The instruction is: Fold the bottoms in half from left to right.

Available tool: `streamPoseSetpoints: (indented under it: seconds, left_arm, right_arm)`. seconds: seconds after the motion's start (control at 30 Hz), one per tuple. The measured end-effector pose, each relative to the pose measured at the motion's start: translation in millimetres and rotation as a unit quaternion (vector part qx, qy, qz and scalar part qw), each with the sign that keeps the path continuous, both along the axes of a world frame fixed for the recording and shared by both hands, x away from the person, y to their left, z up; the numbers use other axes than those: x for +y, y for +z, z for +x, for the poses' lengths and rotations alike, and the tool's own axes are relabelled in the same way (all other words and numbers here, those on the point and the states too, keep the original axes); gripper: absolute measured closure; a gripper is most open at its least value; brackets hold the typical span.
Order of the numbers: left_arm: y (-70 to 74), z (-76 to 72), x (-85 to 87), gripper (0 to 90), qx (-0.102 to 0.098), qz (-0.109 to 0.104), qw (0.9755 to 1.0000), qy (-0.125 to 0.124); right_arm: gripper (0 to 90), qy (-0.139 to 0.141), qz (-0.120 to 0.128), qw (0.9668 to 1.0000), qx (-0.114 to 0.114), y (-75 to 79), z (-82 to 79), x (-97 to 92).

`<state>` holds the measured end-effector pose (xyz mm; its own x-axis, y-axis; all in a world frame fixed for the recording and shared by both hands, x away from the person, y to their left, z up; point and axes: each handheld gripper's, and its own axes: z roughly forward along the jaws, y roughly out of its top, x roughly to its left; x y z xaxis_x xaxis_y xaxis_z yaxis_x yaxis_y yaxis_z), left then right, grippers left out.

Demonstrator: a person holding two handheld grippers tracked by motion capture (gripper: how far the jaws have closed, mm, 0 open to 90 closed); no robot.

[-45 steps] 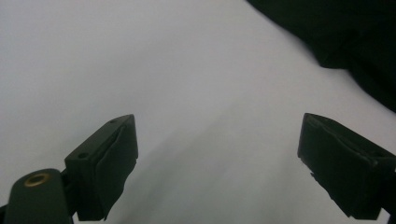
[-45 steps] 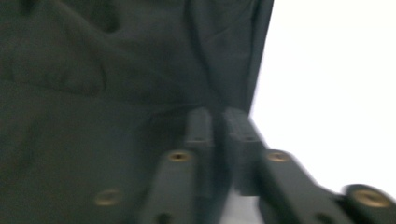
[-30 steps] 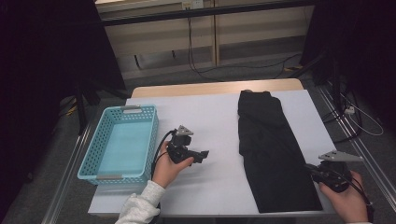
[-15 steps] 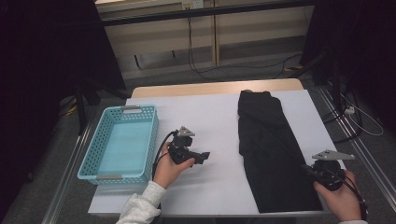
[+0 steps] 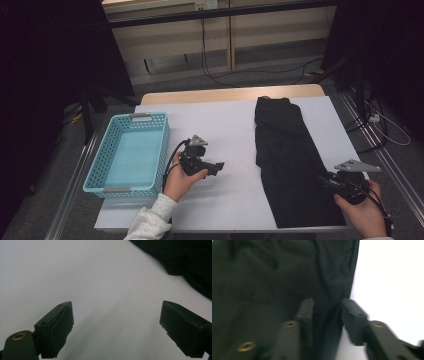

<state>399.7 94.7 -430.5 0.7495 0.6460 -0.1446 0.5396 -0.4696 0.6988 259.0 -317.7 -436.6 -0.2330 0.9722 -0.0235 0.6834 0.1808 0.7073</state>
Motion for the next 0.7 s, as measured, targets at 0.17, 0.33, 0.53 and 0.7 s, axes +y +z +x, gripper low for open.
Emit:
streamPoseSetpoints:
  seconds: [0.17,0.33,0.53,0.7]
  left_arm:
    - [0.8,-1.6,1.3,11.8,-0.002,0.000,1.0000,-0.001]
    - [-0.2,-2.8,3.8,11.3,-0.001,0.001,1.0000,0.005]
    - [-1.0,-5.0,6.4,11.1,0.000,0.002,1.0000,0.006]
    - [-0.4,-7.2,10.6,11.1,-0.003,0.003,1.0000,0.008]
  right_arm:
    - [50.6,-0.007,0.010,0.9998,-0.017,6.2,10.8,6.3]
    - [42.9,0.002,0.026,0.9994,-0.024,8.7,29.2,16.8]
    - [37.9,0.031,0.038,0.9988,-0.008,3.7,52.4,40.0]
    - [35.1,0.051,0.045,0.9976,-0.012,6.4,70.7,60.7]
